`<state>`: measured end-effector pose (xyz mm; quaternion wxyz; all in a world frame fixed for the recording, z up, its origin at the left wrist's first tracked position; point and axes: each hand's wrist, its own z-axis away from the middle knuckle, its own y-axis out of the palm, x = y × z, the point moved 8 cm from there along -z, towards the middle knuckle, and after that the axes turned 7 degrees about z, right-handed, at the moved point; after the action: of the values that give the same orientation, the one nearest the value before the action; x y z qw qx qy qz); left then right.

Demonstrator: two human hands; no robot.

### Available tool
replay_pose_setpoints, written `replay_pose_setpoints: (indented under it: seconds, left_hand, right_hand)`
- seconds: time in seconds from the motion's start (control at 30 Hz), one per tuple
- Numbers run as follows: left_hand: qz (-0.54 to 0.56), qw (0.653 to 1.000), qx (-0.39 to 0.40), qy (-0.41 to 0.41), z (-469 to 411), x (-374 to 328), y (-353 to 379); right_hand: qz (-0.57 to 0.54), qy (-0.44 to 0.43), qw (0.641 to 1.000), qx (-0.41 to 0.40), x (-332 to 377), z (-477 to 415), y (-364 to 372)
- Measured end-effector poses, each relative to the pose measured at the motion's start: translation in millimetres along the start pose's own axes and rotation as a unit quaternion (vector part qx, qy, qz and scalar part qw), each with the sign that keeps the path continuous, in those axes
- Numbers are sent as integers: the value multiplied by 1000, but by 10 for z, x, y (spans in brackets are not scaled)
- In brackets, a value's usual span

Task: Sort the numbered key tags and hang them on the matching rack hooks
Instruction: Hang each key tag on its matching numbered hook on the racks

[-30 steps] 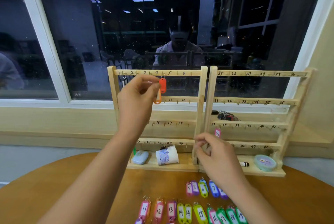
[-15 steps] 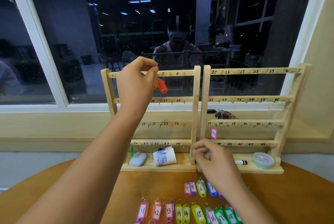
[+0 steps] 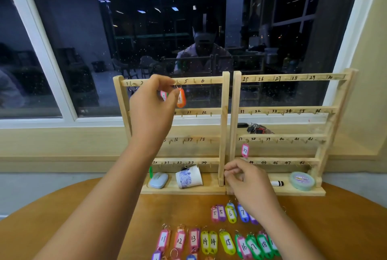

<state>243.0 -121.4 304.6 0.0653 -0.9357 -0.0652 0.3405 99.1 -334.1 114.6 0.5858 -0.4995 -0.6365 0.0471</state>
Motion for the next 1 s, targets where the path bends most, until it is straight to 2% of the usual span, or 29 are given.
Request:
replay_pose_setpoints:
  seconds: [0.23, 0.47, 0.7, 0.83, 1.0]
  left_hand:
    - [31, 989, 84, -121, 932, 654, 119]
    - [-5, 954, 201, -224, 1742, 1252, 414]
    - [-84, 915, 339, -203, 2091, 1336, 783]
    - [-90, 899, 401, -149, 2219, 1329, 923]
    - [-118, 864, 481, -89, 2391, 1303, 1064]
  right_hand:
    - [83, 17, 996, 28, -188, -34, 141]
    - [164, 55, 980, 94, -387, 29, 462]
    - [224, 26, 967, 119, -304, 164, 650]
    - [239, 2, 964, 118, -311, 165, 657]
    - [248, -10, 960, 131, -344, 162, 709]
